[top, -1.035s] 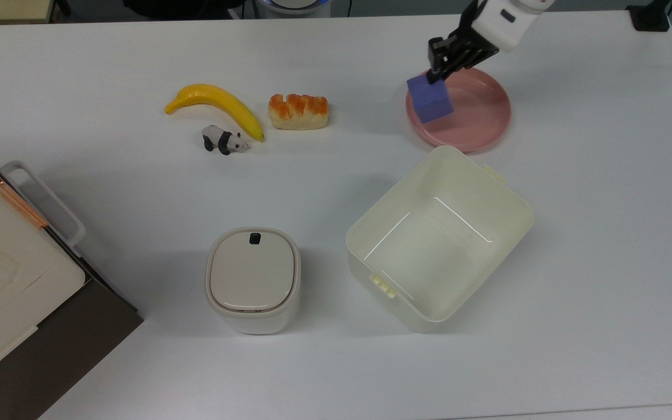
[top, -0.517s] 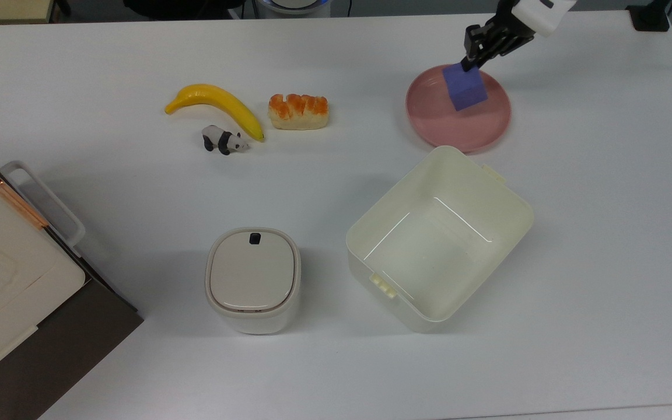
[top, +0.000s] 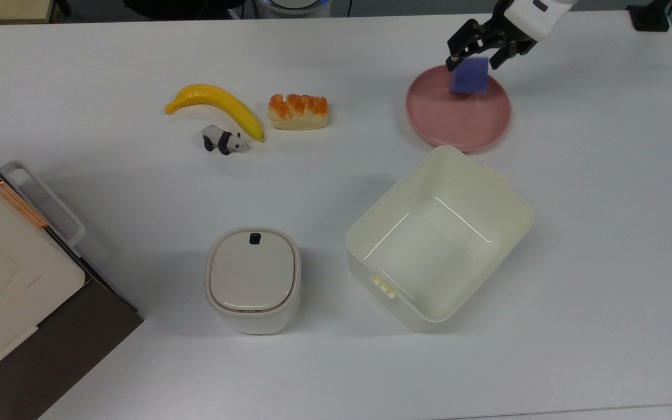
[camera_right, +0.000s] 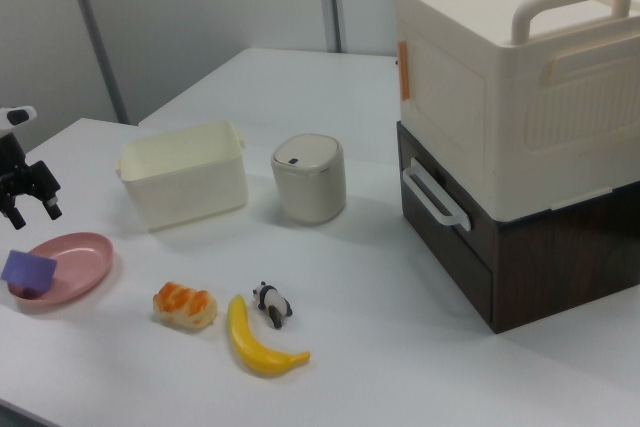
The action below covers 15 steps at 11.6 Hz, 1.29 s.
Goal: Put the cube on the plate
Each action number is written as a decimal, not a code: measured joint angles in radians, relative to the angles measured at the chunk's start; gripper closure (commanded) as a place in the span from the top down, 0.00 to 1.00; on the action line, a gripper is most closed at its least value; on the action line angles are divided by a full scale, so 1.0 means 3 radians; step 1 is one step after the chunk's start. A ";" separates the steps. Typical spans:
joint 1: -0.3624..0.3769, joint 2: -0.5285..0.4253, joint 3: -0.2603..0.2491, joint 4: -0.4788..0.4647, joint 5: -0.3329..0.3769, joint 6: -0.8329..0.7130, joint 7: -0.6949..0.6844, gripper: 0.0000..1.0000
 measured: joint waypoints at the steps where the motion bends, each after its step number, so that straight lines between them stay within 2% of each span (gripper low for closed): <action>1: -0.0022 0.0000 -0.0001 0.0000 -0.0001 -0.0012 0.0000 1.00; 6: -0.0204 -0.0036 -0.0007 0.0053 -0.0046 -0.0125 0.0013 1.00; 7: -0.0308 -0.0104 -0.0011 0.0091 -0.0047 -0.0162 0.0025 1.00; 9: -0.0811 -0.0408 -0.0035 0.0185 0.0027 -0.0181 0.0004 1.00; 10: -0.0977 -0.0512 -0.0156 0.0264 0.0169 -0.0182 -0.0147 1.00; 13: -0.1106 -0.0713 -0.0962 0.0535 0.0644 -0.0182 -0.0855 1.00; 15: -0.1114 -0.0774 -0.1418 0.0665 0.0858 -0.0182 -0.1224 1.00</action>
